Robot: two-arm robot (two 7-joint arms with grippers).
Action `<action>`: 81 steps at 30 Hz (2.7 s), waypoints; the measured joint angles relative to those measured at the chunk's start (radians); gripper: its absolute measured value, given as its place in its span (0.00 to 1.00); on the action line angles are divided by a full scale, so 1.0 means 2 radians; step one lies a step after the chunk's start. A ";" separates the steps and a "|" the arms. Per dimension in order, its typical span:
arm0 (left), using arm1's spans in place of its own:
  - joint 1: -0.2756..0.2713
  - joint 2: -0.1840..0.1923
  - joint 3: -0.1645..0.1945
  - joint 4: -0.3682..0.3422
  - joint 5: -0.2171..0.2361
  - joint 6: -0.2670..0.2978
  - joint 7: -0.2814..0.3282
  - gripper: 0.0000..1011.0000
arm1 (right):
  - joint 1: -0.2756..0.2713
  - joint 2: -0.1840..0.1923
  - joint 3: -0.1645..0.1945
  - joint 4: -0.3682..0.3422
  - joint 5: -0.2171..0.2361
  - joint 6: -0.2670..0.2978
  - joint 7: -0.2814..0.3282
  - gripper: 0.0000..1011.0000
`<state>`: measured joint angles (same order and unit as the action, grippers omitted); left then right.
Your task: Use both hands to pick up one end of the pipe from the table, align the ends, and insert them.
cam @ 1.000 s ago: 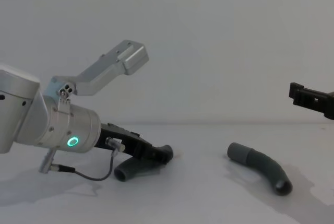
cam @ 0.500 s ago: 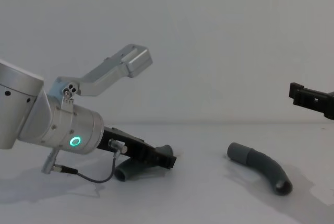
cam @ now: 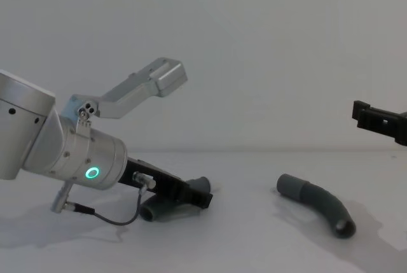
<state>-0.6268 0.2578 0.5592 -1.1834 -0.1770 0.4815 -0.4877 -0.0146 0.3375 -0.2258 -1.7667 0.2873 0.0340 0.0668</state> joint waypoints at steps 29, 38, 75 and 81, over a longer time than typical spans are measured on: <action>-0.002 0.000 0.001 0.002 0.000 0.006 -0.004 0.36 | 0.002 0.001 0.000 -0.001 0.000 0.003 0.004 0.99; -0.002 0.001 0.001 0.002 0.000 0.007 -0.004 0.36 | 0.031 0.021 -0.008 -0.010 0.001 0.049 0.038 0.99; -0.002 0.000 0.001 0.002 0.000 0.007 -0.004 0.36 | 0.164 0.030 -0.058 0.032 0.032 0.321 0.110 0.99; -0.002 0.001 0.001 0.002 0.000 0.007 -0.004 0.36 | 0.169 0.021 -0.060 0.046 0.031 0.330 0.105 0.99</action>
<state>-0.6301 0.2588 0.5603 -1.1789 -0.1762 0.4963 -0.4963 0.3228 0.3803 -0.3448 -1.6751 0.3498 0.6939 0.2773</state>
